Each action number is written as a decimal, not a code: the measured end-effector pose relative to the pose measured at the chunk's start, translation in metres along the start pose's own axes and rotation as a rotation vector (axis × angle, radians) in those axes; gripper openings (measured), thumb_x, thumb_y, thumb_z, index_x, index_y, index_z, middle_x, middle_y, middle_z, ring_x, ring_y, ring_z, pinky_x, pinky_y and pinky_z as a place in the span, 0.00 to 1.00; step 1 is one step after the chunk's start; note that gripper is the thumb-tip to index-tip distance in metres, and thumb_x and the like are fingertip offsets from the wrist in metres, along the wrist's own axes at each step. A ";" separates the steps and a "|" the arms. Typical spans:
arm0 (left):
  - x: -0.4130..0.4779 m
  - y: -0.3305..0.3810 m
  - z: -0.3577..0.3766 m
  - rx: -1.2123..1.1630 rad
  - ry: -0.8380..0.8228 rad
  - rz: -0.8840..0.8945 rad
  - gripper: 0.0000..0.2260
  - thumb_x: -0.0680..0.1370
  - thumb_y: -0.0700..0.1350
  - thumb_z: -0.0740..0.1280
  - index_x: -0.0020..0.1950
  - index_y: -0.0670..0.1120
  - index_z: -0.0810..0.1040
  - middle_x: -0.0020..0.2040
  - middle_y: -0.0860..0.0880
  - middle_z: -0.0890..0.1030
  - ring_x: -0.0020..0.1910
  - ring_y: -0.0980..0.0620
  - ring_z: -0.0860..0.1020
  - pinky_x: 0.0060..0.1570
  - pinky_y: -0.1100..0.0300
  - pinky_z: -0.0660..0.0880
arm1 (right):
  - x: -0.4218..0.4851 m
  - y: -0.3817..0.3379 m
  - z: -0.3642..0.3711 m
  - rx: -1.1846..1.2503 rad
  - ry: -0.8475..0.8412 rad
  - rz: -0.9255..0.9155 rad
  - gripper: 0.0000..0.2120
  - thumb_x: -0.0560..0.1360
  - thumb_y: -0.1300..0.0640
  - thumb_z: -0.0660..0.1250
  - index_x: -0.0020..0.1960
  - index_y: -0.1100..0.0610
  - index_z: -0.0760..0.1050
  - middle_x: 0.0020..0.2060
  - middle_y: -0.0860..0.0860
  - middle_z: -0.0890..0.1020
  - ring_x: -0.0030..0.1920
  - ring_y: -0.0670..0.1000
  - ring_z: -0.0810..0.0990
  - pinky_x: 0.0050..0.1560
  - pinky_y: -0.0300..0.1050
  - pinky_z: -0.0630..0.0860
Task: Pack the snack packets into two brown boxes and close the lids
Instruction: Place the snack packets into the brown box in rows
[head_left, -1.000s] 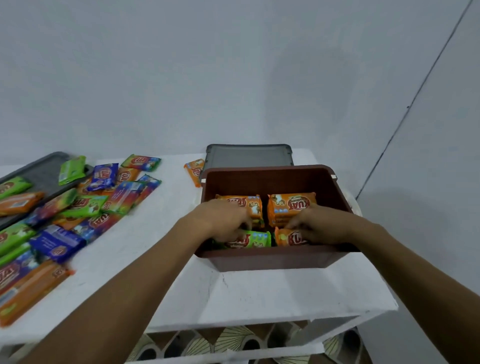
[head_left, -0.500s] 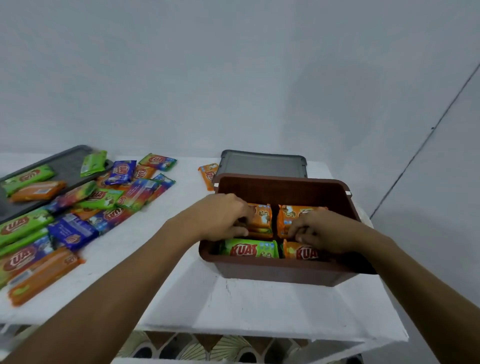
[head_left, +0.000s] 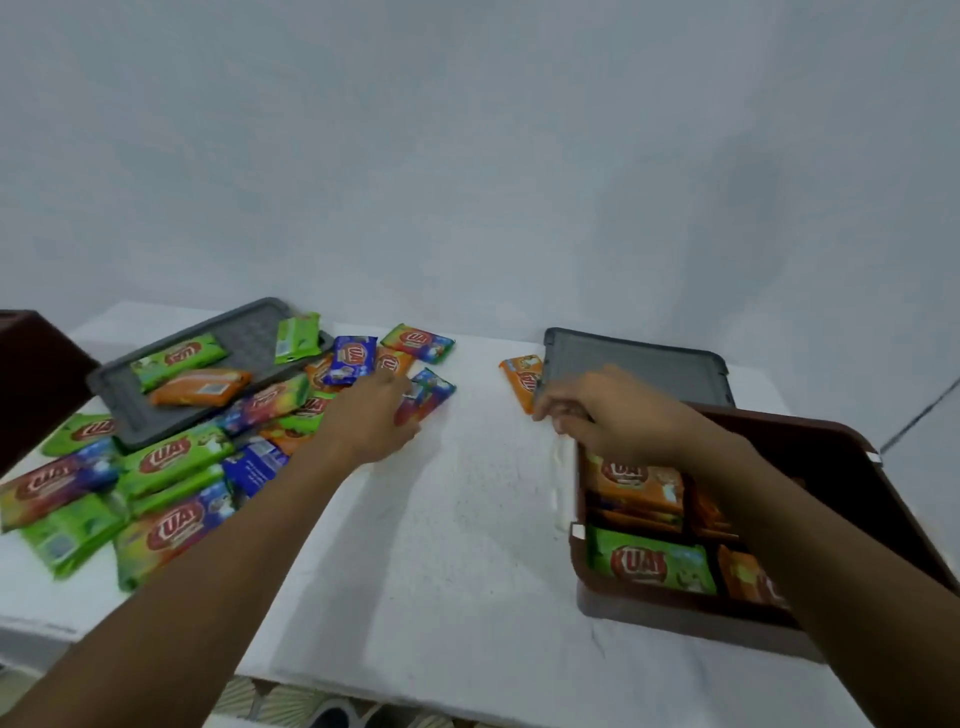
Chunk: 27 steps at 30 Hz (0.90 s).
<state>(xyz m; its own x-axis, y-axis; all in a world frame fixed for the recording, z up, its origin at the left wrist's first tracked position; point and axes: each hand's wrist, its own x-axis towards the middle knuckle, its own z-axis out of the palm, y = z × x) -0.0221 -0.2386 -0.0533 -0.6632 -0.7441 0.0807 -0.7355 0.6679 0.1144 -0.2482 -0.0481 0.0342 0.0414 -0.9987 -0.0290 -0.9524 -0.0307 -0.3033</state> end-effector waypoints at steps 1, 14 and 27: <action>0.005 -0.008 0.005 0.037 -0.040 -0.034 0.28 0.74 0.59 0.68 0.70 0.49 0.68 0.66 0.45 0.72 0.62 0.44 0.73 0.54 0.50 0.74 | 0.012 -0.009 0.001 -0.026 -0.006 0.005 0.11 0.80 0.58 0.60 0.57 0.47 0.77 0.42 0.45 0.82 0.42 0.44 0.76 0.44 0.46 0.74; 0.046 -0.094 -0.011 -1.080 -0.152 -0.241 0.09 0.80 0.42 0.63 0.50 0.44 0.82 0.47 0.46 0.85 0.48 0.47 0.82 0.51 0.51 0.77 | 0.161 -0.038 0.066 -0.333 -0.319 0.192 0.30 0.77 0.64 0.61 0.77 0.52 0.58 0.74 0.53 0.67 0.70 0.56 0.68 0.65 0.54 0.72; 0.050 -0.110 0.000 -1.273 -0.288 -0.244 0.08 0.80 0.37 0.61 0.49 0.44 0.79 0.44 0.48 0.83 0.41 0.53 0.80 0.40 0.62 0.76 | 0.184 -0.036 0.116 -0.326 -0.155 0.300 0.30 0.71 0.44 0.71 0.69 0.51 0.65 0.62 0.53 0.70 0.64 0.55 0.67 0.63 0.62 0.68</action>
<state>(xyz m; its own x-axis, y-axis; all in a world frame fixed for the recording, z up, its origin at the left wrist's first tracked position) 0.0251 -0.3493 -0.0619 -0.6553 -0.7065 -0.2673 -0.3011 -0.0802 0.9502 -0.1716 -0.2262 -0.0705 -0.2291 -0.9484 -0.2192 -0.9734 0.2226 0.0545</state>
